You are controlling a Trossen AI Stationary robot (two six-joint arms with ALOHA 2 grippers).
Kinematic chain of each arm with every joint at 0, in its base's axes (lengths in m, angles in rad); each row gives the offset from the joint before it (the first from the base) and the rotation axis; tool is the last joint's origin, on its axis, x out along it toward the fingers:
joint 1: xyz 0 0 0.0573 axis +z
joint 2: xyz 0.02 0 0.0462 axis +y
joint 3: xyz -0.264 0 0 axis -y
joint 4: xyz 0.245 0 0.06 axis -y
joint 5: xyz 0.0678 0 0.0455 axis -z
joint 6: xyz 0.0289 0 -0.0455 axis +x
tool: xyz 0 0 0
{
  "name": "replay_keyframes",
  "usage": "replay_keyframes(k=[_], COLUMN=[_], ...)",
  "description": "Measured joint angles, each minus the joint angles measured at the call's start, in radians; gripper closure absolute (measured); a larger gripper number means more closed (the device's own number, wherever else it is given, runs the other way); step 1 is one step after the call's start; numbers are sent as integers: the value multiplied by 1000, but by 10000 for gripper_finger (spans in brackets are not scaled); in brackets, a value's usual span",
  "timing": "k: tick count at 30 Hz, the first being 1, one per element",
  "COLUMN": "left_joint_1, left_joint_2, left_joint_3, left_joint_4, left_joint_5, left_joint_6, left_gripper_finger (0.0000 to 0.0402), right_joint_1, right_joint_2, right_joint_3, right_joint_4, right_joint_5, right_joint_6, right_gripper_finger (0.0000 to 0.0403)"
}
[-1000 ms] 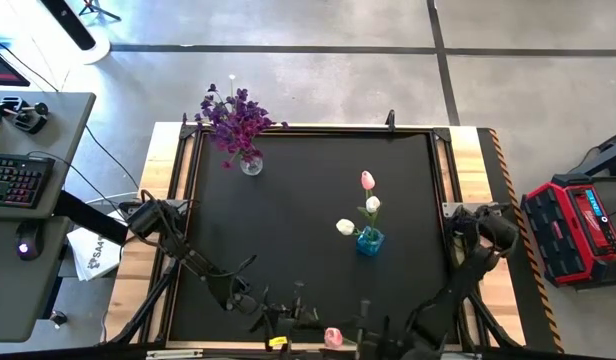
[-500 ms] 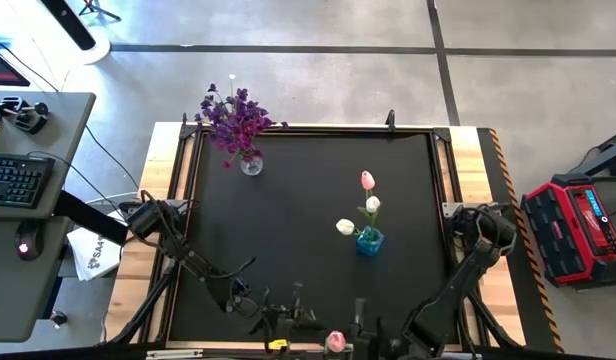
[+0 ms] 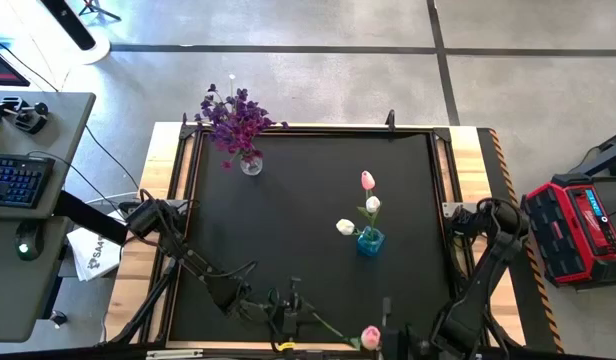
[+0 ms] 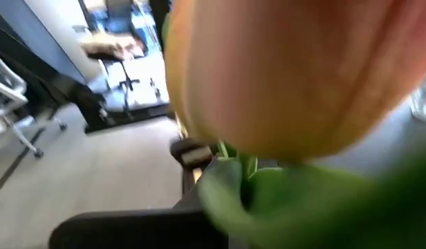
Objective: Sort flowers into vase by color
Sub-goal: Put the pink flower into the transparent blue vase
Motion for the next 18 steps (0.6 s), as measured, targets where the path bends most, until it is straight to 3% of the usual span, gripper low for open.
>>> replay_keyframes(k=[5,10,13,18], left_joint_1=[-13,-54,-74,-94], left_joint_2=[-37,-85,-98,-98], left_joint_3=[0,0,0,0], left_joint_4=[-149,-322,-379,-412], left_joint_5=[-102,-219,-261,-270], left_joint_6=[-26,-84,-137,-184], left_gripper_finger=[257,244,244,245], right_joint_1=[-26,-55,-78,-128], right_joint_2=[-70,-152,-210,-305], right_joint_3=[0,-1,-1,-1], right_joint_4=[-398,-760,-896,-971], right_joint_5=[-94,-151,-171,-168], right_joint_6=[357,629,700,668], right_gripper_finger=[401,402,402,402])
